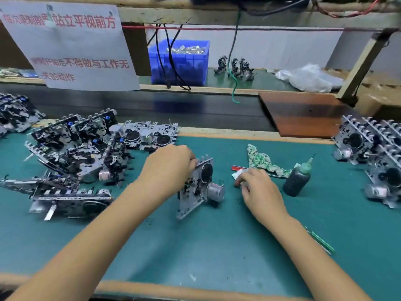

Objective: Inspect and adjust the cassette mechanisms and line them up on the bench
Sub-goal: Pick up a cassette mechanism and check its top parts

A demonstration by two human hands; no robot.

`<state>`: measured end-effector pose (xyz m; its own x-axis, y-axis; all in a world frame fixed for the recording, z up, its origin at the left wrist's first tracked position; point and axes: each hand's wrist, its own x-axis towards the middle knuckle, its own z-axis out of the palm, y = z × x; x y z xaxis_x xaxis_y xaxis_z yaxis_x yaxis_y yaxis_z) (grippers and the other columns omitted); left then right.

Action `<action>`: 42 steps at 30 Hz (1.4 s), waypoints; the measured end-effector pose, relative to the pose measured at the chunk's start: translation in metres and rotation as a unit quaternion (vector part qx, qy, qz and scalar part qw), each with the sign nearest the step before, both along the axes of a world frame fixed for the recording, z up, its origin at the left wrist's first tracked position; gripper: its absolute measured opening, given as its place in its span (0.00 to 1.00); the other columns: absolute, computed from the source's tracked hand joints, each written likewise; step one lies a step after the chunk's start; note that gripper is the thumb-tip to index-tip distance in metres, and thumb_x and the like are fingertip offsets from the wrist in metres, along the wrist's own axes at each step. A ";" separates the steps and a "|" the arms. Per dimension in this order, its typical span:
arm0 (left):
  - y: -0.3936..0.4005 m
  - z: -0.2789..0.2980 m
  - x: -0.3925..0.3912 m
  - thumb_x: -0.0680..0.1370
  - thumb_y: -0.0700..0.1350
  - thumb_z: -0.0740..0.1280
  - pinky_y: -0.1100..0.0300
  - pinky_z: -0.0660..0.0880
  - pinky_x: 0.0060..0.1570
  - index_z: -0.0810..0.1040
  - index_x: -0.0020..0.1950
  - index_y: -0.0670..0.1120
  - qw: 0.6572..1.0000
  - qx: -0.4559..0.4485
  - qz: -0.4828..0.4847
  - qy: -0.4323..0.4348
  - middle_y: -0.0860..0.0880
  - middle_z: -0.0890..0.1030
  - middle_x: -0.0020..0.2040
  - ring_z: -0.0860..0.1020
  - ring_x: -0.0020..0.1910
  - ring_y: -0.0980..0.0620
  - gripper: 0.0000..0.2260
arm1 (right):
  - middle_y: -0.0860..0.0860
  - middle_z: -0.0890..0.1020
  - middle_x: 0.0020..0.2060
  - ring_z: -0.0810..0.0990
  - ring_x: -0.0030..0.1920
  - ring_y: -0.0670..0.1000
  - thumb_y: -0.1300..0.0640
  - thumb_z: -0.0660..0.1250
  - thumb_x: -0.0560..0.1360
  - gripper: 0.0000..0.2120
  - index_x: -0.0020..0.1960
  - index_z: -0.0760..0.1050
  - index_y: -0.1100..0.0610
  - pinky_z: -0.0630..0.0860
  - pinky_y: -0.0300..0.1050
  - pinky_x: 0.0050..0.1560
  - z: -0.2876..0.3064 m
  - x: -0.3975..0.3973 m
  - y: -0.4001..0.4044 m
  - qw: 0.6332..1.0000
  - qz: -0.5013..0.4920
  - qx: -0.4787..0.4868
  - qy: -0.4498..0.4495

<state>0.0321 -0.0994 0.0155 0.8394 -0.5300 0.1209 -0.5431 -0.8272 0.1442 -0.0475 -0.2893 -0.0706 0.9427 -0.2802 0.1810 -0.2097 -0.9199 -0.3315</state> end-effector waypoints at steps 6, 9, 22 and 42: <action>-0.017 -0.040 -0.012 0.80 0.46 0.61 0.55 0.60 0.31 0.66 0.30 0.43 0.964 -0.201 0.054 0.164 0.45 0.64 0.26 0.63 0.32 0.44 0.19 | 0.48 0.75 0.51 0.76 0.46 0.51 0.68 0.59 0.76 0.11 0.52 0.77 0.57 0.71 0.48 0.47 0.009 -0.018 -0.005 0.979 -0.027 0.134 -0.152; -0.001 -0.069 -0.021 0.80 0.46 0.61 0.57 0.55 0.34 0.69 0.33 0.39 0.912 -0.323 0.116 0.226 0.45 0.62 0.31 0.59 0.34 0.50 0.18 | 0.48 0.76 0.49 0.77 0.43 0.49 0.67 0.60 0.77 0.09 0.50 0.77 0.57 0.73 0.46 0.48 0.009 -0.025 -0.002 0.974 -0.021 0.159 -0.160; 0.009 -0.084 -0.069 0.80 0.44 0.63 0.62 0.73 0.33 0.83 0.50 0.50 0.911 -0.333 0.119 0.212 0.56 0.75 0.23 0.74 0.23 0.54 0.09 | 0.42 0.79 0.34 0.76 0.39 0.39 0.59 0.70 0.73 0.03 0.45 0.82 0.53 0.68 0.25 0.37 -0.004 -0.026 0.020 0.966 -0.019 0.229 -0.115; -0.015 -0.068 -0.107 0.74 0.62 0.64 0.62 0.71 0.37 0.80 0.46 0.54 0.960 -0.233 -0.144 0.052 0.57 0.78 0.35 0.74 0.38 0.60 0.13 | 0.42 0.82 0.35 0.82 0.42 0.43 0.72 0.66 0.70 0.22 0.33 0.73 0.44 0.77 0.41 0.51 0.009 0.011 0.002 0.956 0.130 0.255 -0.060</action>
<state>-0.0748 -0.1148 -0.0520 0.6862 -0.6513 0.3241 -0.7024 -0.4772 0.5281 -0.0360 -0.2868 -0.0614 0.9734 -0.1206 0.1945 0.0713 -0.6476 -0.7586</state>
